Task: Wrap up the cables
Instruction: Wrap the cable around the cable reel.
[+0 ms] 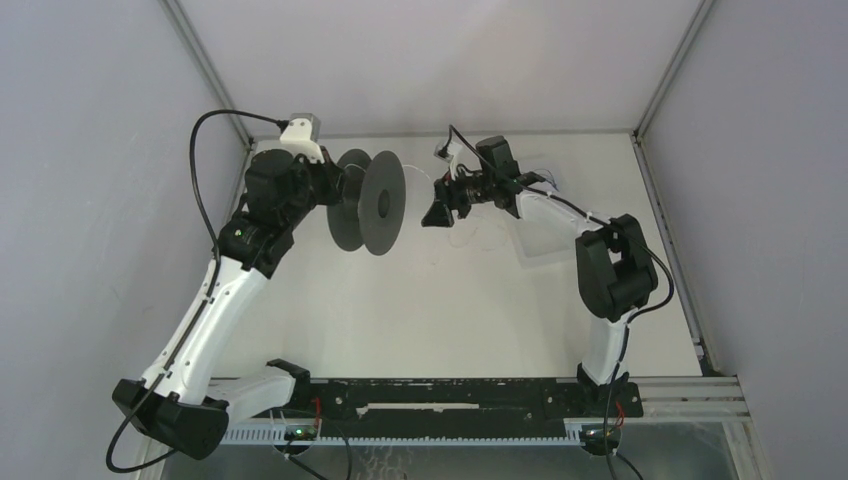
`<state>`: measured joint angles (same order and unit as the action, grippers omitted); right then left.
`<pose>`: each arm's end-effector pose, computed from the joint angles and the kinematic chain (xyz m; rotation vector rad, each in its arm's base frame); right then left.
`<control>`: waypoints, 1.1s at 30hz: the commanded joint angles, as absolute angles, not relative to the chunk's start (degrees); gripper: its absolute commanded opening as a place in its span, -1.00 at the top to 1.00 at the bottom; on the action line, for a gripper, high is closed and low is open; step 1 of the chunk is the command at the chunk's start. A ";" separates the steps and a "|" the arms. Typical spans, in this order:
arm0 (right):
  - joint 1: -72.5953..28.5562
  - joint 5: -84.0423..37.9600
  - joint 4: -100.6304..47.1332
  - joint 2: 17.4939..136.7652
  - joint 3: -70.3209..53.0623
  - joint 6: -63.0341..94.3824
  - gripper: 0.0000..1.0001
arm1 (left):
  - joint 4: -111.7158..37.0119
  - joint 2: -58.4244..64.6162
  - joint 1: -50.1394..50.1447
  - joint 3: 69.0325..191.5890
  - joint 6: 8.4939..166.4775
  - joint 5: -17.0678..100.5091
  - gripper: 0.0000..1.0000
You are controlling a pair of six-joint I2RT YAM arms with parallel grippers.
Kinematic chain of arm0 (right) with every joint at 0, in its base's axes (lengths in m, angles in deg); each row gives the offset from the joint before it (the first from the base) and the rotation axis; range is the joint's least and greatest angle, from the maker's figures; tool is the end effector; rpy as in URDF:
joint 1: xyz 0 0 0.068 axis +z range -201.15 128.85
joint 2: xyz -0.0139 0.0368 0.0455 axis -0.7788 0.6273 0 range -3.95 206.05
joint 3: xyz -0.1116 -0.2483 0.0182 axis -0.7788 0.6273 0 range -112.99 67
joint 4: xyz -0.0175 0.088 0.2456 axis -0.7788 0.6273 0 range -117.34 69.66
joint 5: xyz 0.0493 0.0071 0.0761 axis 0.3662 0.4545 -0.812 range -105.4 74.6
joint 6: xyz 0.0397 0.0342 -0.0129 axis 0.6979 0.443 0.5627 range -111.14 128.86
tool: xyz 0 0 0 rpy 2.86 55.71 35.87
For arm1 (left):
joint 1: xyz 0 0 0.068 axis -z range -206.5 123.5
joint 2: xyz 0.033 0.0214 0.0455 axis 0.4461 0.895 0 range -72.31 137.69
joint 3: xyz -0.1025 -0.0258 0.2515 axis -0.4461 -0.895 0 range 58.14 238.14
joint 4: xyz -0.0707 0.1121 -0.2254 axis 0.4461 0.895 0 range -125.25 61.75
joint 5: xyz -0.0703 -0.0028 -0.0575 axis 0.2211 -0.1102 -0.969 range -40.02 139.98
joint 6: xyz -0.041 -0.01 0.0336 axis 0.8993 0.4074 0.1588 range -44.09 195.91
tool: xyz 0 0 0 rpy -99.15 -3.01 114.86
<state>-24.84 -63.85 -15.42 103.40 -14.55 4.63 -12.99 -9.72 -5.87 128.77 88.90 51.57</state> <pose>0.3670 0.2111 0.2531 -1.0232 1.9472 1.1503 0.2239 -0.0832 0.4146 0.1023 1.8333 -0.3888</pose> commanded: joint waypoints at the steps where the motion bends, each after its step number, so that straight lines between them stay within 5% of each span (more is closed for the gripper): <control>1: -24.56 -62.06 -17.79 104.47 -18.16 2.59 -0.42 | -17.10 -11.22 -6.30 133.63 91.13 49.98 0.99; 6: -24.24 -64.68 -18.20 105.64 -18.05 2.61 -0.11 | -17.10 -10.85 -6.37 133.80 91.51 50.78 0.99; 13: -23.43 -65.52 -20.11 103.61 -12.41 5.02 0.98 | -16.77 -9.64 -7.03 135.82 94.54 58.60 0.99; 33: -8.54 -69.11 -16.93 100.60 -8.64 11.10 1.00 | -18.05 -3.87 -10.18 136.71 99.32 71.84 0.99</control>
<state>-11.92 -65.40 -17.10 105.17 -9.07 8.87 -8.44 -3.67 -9.15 134.32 99.44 64.42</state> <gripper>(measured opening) 0.009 0.028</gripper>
